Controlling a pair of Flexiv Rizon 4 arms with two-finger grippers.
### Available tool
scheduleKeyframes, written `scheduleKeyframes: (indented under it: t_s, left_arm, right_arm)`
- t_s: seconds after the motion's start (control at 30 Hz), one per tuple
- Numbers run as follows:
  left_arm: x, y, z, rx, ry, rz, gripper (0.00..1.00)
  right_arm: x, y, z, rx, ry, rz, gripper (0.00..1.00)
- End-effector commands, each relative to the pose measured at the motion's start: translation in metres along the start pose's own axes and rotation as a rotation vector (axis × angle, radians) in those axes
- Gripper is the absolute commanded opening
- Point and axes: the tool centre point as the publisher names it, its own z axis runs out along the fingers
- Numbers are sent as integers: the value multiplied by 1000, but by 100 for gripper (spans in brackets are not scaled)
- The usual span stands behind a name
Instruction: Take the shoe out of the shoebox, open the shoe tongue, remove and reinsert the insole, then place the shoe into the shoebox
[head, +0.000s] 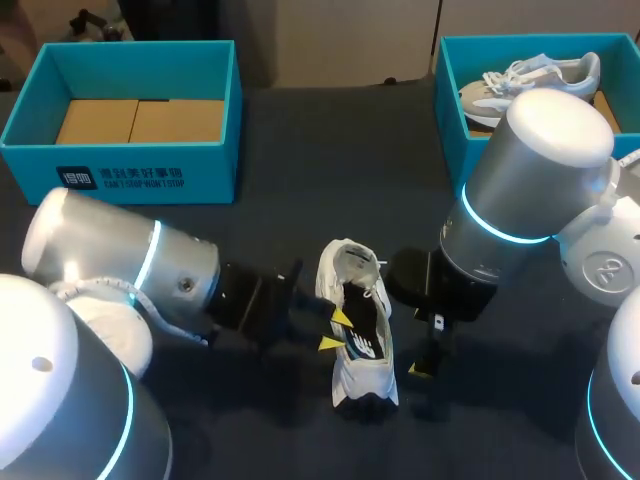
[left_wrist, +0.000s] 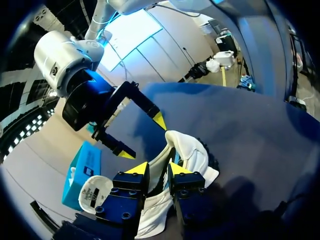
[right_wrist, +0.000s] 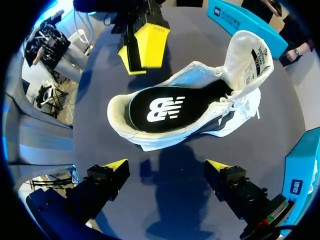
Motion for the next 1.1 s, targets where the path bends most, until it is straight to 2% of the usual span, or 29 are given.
scheduleKeyframes:
  t_s: [0.03, 0.13, 0.17, 0.2, 0.53, 0.57, 0.63, 0.67, 0.73, 0.77, 0.93, 1.07, 1.1]
  left_arm:
    - [-5, -1, -14, 7, 128, 3, 25]
    - [-7, -1, -18, 8, 146, 8, 25]
    - [-15, -1, -29, -26, 236, 61, 9]
    - [-16, -1, -31, -28, 252, 70, 0]
    - [-22, -8, -35, -57, 420, 138, 0]
    - [-23, -9, -35, -57, 438, 140, 0]
    - [-24, -10, -34, -62, 464, 151, 0]
    - [-24, -10, -34, -62, 489, 155, 0]
    - [-25, -10, -33, -77, 520, 170, 0]
    - [-26, -10, -33, -78, 532, 171, 0]
    - [-30, -15, -36, -88, 627, 187, 0]
    - [-27, -17, -46, -115, 743, 202, 0]
    - [-27, -17, -46, -115, 743, 202, 0]
  right_arm:
    - [1, 0, 1, 0, -1, 0, 100]
    - [1, 0, 1, 0, -1, 0, 100]
    - [1, 0, 1, 0, -1, 0, 100]
    - [1, -2, -2, 2, -4, -8, 100]
    - [-8, -32, -37, -29, -5, -23, 100]
    - [-10, -36, -42, -54, -1, -42, 100]
    - [-13, -44, -47, -26, -3, -32, 100]
    - [-15, -49, -49, -49, 1, -46, 100]
    - [-18, -59, -54, -31, 9, -33, 100]
    - [-19, -62, -56, -50, 15, -43, 100]
    - [-26, -84, -67, -21, 26, -33, 100]
    - [-31, -95, -73, -43, 48, -29, 100]
    - [-31, -95, -73, -43, 48, -29, 100]
